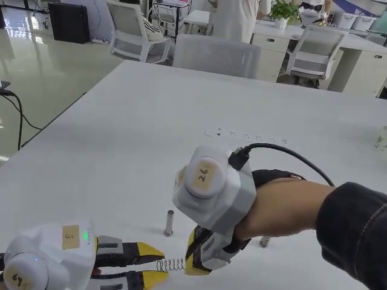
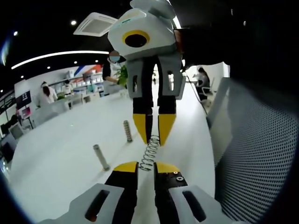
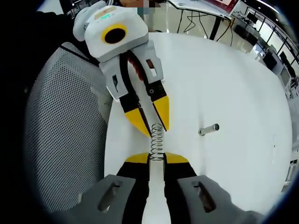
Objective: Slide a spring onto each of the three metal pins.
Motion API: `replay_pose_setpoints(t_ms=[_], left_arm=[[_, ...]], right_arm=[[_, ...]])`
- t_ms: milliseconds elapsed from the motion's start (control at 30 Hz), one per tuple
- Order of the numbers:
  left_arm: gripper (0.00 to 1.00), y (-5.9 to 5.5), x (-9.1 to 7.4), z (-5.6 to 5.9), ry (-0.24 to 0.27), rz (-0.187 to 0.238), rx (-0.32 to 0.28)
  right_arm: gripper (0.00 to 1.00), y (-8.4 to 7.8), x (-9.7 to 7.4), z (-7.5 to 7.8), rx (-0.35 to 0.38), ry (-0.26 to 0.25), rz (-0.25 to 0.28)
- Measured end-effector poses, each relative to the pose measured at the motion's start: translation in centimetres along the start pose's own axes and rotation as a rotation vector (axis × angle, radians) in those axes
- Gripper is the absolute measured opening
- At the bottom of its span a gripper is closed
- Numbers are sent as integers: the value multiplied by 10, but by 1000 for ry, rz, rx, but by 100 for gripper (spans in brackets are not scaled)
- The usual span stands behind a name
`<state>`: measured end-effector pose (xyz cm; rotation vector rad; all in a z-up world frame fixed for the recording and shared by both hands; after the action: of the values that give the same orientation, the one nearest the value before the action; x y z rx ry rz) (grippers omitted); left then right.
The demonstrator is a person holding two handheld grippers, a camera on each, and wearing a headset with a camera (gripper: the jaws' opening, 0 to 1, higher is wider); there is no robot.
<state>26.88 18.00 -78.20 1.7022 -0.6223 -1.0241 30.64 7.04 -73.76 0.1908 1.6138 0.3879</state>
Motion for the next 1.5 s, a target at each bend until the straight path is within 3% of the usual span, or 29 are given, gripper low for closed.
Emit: replay_pose_setpoints(t_ms=[333,967,1500], left_arm=[[3,0,2,2,-5,-5,8],[2,4,6,5,-19,7,2],[2,6,7,5,-23,12,3]], right_arm=[[8,6,-7,-2,-5,-7,5],[8,33,-19,-11,-84,-47,67],[10,29,-10,-11,-94,-29,49]])
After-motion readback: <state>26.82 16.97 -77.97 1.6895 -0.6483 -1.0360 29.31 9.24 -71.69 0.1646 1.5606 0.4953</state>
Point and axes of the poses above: the centre of the closed fingertips' face, and the gripper's own axes: x roughly forward along the fingers, z roughly to its right, y roughly out of its top, the point moved 8 cm from there along -x, roughly backward along the fingers, and after that the axes turned 1 degree about y, right-handed, at the moved point
